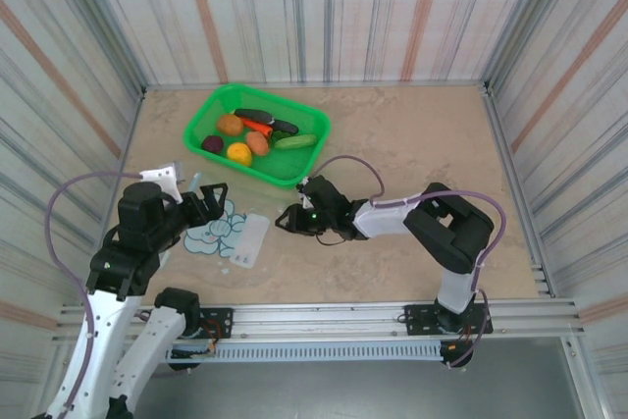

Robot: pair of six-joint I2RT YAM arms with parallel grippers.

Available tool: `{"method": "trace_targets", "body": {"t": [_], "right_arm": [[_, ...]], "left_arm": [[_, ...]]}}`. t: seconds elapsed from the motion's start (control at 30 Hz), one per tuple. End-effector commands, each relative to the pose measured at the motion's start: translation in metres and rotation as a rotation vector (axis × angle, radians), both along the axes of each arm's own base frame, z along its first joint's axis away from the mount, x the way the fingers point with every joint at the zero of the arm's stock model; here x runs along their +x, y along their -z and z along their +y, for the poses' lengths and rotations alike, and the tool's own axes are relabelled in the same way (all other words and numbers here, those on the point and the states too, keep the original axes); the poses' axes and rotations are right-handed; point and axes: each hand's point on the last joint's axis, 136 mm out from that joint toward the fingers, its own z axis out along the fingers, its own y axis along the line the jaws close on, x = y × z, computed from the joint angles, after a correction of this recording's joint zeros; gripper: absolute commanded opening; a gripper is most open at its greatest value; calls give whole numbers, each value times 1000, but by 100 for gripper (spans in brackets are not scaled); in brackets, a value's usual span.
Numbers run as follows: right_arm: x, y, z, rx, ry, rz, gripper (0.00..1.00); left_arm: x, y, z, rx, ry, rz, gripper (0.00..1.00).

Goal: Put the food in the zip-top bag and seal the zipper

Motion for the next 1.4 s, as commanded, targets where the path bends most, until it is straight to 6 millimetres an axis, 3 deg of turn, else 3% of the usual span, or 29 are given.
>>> {"method": "trace_targets", "body": {"t": [0.0, 0.2, 0.43, 0.63, 0.87, 1.03, 1.23, 1.37], "right_arm": [[-3, 20, -11, -83, 38, 19, 39], [-15, 12, -5, -55, -39, -1, 36], [-20, -18, -13, -45, -81, -68, 29], [-18, -1, -25, -65, -63, -9, 30], [-12, 23, -19, -72, -42, 36, 33], [-9, 29, -6, -54, -63, 53, 31], [-2, 29, -5, -46, -45, 57, 8], [1, 30, -33, -95, -11, 100, 0]], "left_arm": [[-3, -1, 6, 59, -10, -18, 96], [0, 3, 1, 57, 6, -29, 95], [0, 4, 0, 68, 14, -29, 95], [0, 4, -1, 66, 20, -29, 95], [0, 3, -1, 72, 25, -32, 95], [0, 4, -3, 68, 35, -30, 94], [1, 4, -3, 71, 35, -30, 94], [1, 4, -2, 71, 30, -27, 94]]}}
